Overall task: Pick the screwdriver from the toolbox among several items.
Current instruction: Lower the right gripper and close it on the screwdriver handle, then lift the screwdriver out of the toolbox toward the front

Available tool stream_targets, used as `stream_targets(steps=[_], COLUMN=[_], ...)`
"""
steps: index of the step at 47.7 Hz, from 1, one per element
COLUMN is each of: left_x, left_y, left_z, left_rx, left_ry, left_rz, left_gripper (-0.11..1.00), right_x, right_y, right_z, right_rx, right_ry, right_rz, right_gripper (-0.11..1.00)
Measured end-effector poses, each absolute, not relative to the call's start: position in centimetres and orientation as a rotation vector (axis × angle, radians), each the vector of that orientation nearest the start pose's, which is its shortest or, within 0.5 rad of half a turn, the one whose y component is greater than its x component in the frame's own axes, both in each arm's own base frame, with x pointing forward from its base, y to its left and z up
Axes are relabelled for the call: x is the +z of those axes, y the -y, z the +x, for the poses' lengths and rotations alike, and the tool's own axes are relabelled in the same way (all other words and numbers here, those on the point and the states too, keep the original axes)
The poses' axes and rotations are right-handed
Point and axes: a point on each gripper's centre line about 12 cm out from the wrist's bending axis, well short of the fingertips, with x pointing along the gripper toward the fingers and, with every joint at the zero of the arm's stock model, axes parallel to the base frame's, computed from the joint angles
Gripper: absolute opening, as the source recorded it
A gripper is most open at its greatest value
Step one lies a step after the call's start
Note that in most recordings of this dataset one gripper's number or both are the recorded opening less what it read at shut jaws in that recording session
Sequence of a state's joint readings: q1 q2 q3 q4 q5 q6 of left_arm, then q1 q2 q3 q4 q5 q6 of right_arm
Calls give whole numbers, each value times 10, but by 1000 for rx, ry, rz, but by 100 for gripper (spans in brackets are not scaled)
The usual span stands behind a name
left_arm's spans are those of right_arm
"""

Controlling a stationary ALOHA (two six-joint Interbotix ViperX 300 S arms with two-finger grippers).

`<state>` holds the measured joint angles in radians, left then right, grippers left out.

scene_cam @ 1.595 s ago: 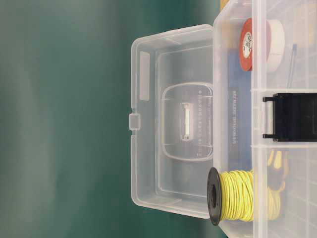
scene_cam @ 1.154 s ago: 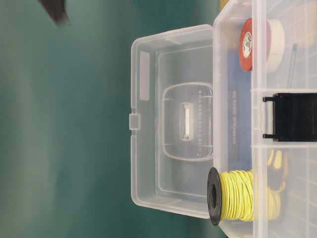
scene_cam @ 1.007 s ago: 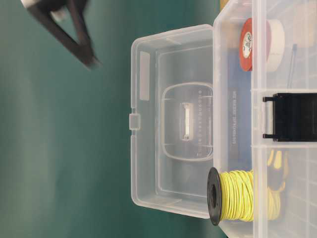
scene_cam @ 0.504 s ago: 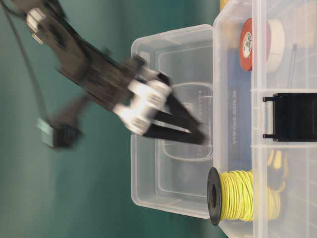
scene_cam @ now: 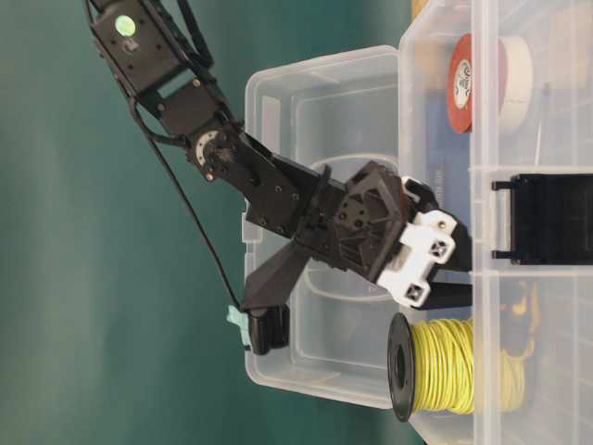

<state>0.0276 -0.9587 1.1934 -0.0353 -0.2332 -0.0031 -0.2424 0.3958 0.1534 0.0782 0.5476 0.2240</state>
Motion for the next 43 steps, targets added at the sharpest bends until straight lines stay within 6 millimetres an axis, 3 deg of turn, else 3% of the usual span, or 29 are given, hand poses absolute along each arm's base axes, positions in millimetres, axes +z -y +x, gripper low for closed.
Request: stream_targets(steps=[4,10,27,34,43], left_x=[278,278,278,279,279], left_y=[-6,-6,-6,-7,-7], left_z=[198,198,198,198,198], left_rx=[36,36,36,37,37], left_ry=[-1,-3,-1,5,4], left_rz=[-37,-37,-37,-37,-37], left_gripper=[0,0,0,0,0], right_x=[116,112,115,139,201], right_y=[111,109,107,109,104], right_z=[469,469,465,459,446], right_rx=[-340,-335,-334,-336,-324], right_ry=[-1062,-1074,-1097,-1085,-1024], right_rz=[417,413,418,420,417], right_gripper=[55,31,30,30,27])
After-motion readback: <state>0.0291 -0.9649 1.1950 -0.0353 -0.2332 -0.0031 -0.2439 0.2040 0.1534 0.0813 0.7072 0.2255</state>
